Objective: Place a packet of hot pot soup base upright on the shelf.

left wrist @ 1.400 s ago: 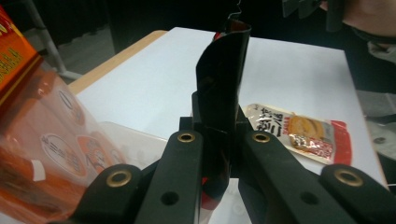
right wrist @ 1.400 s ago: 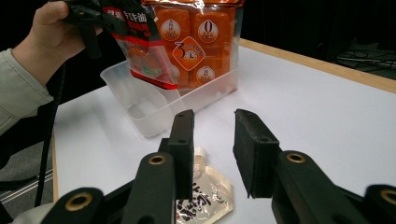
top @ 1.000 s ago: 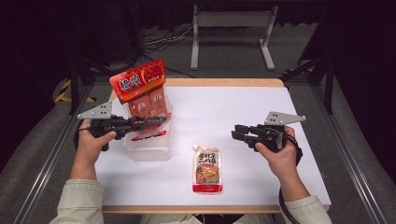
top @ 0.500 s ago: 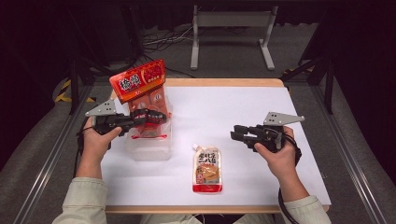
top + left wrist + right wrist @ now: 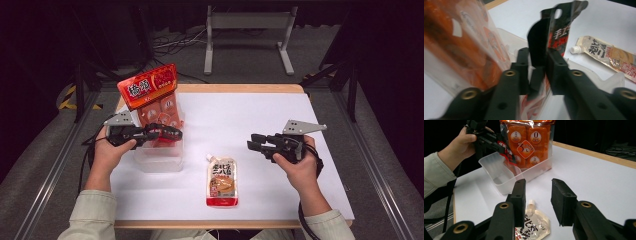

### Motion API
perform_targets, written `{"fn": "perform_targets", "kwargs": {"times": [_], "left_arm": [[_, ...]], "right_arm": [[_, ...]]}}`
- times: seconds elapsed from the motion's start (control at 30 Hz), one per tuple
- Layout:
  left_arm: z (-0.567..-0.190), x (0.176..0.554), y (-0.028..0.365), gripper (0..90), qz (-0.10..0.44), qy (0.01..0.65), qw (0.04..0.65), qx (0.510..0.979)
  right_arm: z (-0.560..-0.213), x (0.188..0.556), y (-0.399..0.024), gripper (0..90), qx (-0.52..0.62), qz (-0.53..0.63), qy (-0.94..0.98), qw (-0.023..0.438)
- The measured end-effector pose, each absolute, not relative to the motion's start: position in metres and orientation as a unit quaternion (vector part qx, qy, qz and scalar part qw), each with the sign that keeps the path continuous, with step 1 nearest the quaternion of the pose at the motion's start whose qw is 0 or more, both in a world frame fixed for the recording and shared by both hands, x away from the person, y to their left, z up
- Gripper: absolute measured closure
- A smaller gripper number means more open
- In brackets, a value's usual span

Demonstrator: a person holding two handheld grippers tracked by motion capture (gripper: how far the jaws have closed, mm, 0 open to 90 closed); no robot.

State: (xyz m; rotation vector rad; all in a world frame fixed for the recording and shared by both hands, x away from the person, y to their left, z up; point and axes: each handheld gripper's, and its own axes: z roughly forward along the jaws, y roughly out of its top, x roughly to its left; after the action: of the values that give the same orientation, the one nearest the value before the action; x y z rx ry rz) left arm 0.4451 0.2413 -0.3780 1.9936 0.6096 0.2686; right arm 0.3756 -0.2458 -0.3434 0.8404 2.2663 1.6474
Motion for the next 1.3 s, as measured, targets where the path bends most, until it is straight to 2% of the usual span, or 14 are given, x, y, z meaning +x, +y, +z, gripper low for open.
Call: {"fn": "perform_targets", "kwargs": {"times": [0.07, 0.1, 0.27, 0.57, 0.8, 1.0, 1.3], "left_arm": [[-0.374, 0.442, 0.241, 38.5, 0.128, 0.254, 0.516, 0.808], [-0.371, 0.441, 0.241, 33.4, 0.131, 0.254, 0.525, 0.802], [-0.359, 0.431, 0.24, 22.0, 0.147, 0.245, 0.544, 0.789], [-0.344, 0.413, 0.238, 15.8, 0.148, 0.232, 0.531, 0.801], [-0.342, 0.387, 0.246, 11.7, 0.158, 0.269, 0.507, 0.804], [-0.356, 0.361, 0.248, 8.1, 0.159, 0.281, 0.518, 0.792], [-0.361, 0.347, 0.252, 4.8, 0.156, 0.305, 0.51, 0.789]], "right_arm": [[-0.343, 0.376, -0.246, 64.7, 0.286, 0.56, 0.77, 0.109], [-0.343, 0.376, -0.245, 64.4, 0.286, 0.56, 0.77, 0.109], [-0.344, 0.376, -0.245, 63.2, 0.285, 0.56, 0.77, 0.111], [-0.343, 0.376, -0.249, 59.9, 0.287, 0.561, 0.768, 0.116], [-0.342, 0.375, -0.252, 55.9, 0.291, 0.564, 0.764, 0.116], [-0.348, 0.376, -0.255, 53.7, 0.297, 0.557, 0.767, 0.115], [-0.354, 0.38, -0.246, 43.2, 0.292, 0.557, 0.769, 0.115]]}}
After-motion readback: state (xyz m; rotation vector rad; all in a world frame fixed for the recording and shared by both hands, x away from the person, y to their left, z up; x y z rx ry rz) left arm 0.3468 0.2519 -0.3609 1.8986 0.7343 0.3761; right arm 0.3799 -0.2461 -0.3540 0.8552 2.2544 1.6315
